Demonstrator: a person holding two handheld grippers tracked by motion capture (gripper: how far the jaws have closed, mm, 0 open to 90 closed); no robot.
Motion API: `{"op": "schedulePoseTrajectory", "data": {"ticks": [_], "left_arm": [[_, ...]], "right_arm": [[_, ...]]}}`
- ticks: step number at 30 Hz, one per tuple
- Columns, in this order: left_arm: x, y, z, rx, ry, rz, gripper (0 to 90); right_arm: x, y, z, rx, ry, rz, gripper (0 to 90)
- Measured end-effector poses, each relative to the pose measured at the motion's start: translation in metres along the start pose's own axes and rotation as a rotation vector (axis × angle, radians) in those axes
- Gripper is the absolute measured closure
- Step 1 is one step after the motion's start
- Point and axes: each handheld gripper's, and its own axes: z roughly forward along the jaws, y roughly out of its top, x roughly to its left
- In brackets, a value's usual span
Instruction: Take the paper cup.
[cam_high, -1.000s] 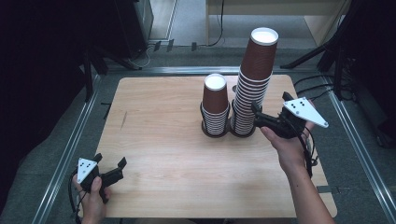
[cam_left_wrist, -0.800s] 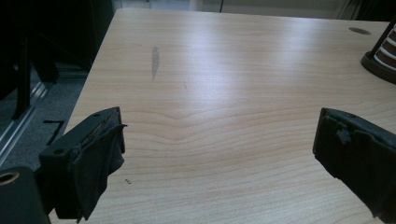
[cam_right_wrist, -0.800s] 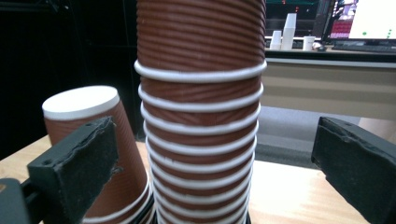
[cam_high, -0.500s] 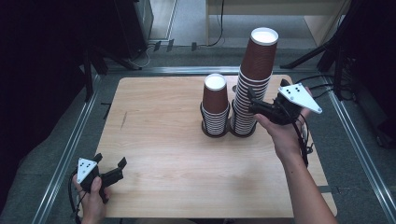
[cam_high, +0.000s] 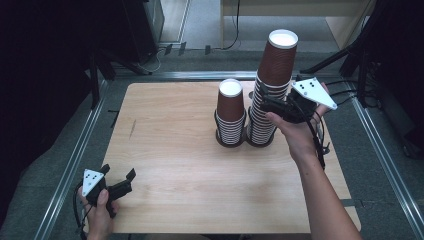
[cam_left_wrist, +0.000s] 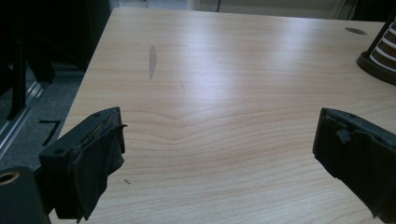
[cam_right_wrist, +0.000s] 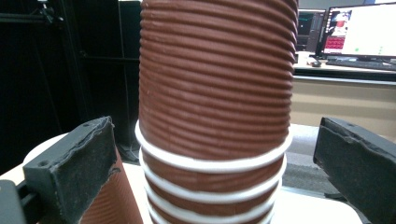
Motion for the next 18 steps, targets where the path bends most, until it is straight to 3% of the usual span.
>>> {"op": "schedulePoseTrajectory", "data": {"ticks": [10,18], "left_arm": [[0.000,0.000,0.000,0.000,-0.003,-0.005,2.5],[0.001,0.000,0.000,-0.001,-0.010,-0.014,2.5]], "right_arm": [[0.007,0.012,0.014,-0.008,-0.009,-0.016,0.0],[0.005,0.017,0.026,-0.009,-0.040,0.008,0.1]]}}
